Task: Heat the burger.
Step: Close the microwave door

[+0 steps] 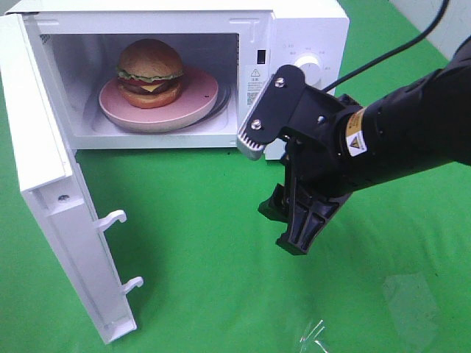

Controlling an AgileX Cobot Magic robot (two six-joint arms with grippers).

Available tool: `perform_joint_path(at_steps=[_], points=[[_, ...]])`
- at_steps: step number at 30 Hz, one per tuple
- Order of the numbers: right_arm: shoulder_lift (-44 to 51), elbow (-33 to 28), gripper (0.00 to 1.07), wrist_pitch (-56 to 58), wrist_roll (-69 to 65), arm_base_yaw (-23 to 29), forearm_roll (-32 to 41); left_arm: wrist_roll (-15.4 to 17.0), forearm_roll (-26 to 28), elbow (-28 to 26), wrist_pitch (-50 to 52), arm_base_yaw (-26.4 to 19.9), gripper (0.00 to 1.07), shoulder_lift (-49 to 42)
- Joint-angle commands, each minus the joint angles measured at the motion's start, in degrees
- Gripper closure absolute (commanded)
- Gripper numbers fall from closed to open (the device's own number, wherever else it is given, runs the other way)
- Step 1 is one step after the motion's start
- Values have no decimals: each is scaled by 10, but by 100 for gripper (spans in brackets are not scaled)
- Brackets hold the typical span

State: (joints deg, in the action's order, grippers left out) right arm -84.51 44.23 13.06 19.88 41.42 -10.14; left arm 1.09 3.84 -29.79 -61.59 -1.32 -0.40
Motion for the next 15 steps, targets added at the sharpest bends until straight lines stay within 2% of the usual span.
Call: perform_joint_path(at_steps=[1, 5, 8, 12, 15], points=[[29, -10, 39, 31, -57, -1, 28, 1, 3, 1, 4, 1, 9, -8], [88, -10, 39, 141, -142, -1, 82, 1, 3, 1, 4, 1, 9, -8], [96, -10, 39, 163, -150, -1, 86, 1, 3, 1, 4, 1, 9, -8], [135, -10, 39, 270, -187, -1, 94, 1, 3, 1, 4, 1, 9, -8], [145, -10, 39, 298, -191, -1, 94, 1, 3, 1, 4, 1, 9, -8]])
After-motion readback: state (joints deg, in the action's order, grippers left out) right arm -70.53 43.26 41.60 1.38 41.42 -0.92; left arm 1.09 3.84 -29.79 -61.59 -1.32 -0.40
